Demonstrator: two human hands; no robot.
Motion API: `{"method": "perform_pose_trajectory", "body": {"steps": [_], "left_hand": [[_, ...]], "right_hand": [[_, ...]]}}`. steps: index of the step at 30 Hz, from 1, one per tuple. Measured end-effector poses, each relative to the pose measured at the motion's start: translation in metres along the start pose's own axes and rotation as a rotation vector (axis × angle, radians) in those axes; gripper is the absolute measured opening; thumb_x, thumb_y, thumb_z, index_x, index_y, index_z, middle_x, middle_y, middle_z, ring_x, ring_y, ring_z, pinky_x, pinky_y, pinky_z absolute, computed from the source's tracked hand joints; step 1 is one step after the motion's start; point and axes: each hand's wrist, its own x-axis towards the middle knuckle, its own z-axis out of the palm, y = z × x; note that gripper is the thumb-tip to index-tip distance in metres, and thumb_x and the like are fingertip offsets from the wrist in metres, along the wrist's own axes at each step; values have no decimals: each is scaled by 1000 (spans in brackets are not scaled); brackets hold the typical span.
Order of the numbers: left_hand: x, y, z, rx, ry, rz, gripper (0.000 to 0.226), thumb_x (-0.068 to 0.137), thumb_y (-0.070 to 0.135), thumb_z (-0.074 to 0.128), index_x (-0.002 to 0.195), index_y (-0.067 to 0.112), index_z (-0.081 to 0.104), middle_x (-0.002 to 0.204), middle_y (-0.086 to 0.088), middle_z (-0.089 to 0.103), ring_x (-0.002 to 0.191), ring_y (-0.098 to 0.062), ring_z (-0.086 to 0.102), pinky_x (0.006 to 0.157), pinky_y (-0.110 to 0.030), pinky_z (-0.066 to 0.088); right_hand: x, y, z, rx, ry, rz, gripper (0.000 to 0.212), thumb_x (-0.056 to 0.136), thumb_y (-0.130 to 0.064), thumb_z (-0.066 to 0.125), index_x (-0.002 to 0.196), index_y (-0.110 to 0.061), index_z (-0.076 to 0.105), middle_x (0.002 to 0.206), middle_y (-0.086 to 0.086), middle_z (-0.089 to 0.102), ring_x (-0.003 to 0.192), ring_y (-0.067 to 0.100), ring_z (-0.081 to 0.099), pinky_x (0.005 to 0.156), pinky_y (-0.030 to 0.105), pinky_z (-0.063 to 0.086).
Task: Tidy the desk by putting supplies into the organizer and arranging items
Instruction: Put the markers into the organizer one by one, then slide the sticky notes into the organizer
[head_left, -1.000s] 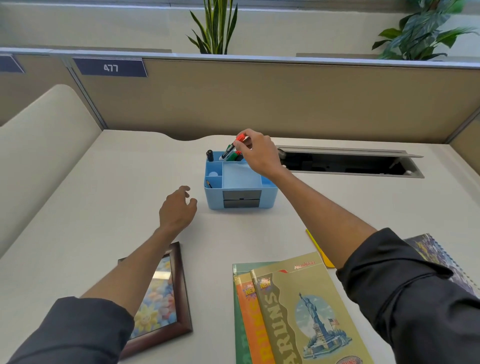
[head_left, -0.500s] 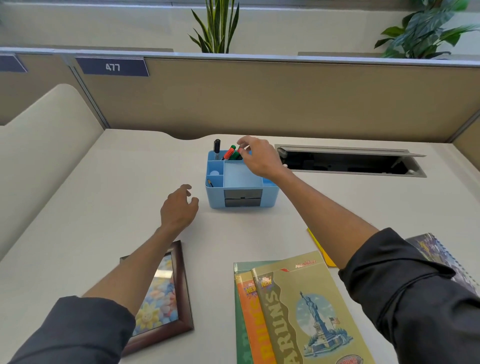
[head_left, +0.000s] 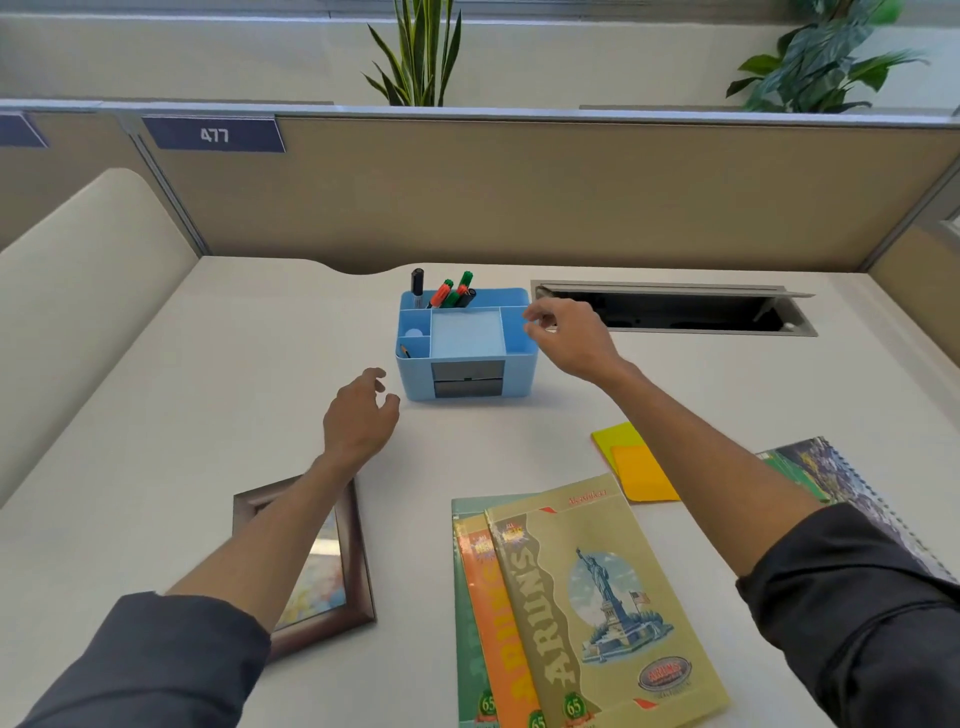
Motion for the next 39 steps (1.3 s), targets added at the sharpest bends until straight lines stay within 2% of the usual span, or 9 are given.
{"method": "perform_pose_trajectory", "body": {"steps": [5,9,16,20,24,32,39], "left_hand": [[-19,4,5,-18,-25,19,37,90,26,53,126,18,54,114,-1,66,101,-22,60,82,-35,48],[-38,12,12,-29,-33,35,36,90,24,54,125,17,55,113,-2,67,100,-24,60,83,-37,49],[-65,16,25,-54,-69,68,34,89,22,56,123,15,58,112,-3,67,99,-25,62,84,-38,50],[-78,17,31,-55,-113,103,35,89,20,57,123,13,59,114,-6,67,101,-25,62,87,-37,48],[-92,17,37,-58,-156,138,36,90,20,56,125,11,59,120,-7,65,108,-25,60,93,-37,46],[-111,21,40,-47,-223,117,56,80,37,43,127,10,57,124,-8,63,113,-26,57,99,-39,44],[-121,20,43,-30,-226,122,55,81,40,43,127,13,57,132,-6,58,120,-24,53,104,-41,42]], "right_hand": [[-33,26,-11,-80,-1,73,24,93,-36,59,111,-22,68,106,-8,69,91,8,63,80,34,54],[-65,53,-18,-175,-100,170,29,91,-40,61,115,-25,65,114,-6,68,98,13,63,85,35,52],[-119,91,-31,-284,-324,269,57,89,-42,63,141,-24,46,146,0,47,131,21,46,101,38,40],[-136,103,-34,-297,-381,315,74,81,-47,69,145,-26,40,151,0,39,136,23,41,104,40,38],[-146,109,-38,-290,-446,315,82,78,-44,74,148,-25,35,154,0,34,136,23,39,103,41,40],[-143,112,-40,-351,-473,237,69,78,-43,77,138,-22,48,138,4,45,126,24,44,95,40,45],[-127,102,-39,-376,-391,113,25,83,-30,72,106,-23,65,112,-1,60,104,19,54,81,33,43]]}}
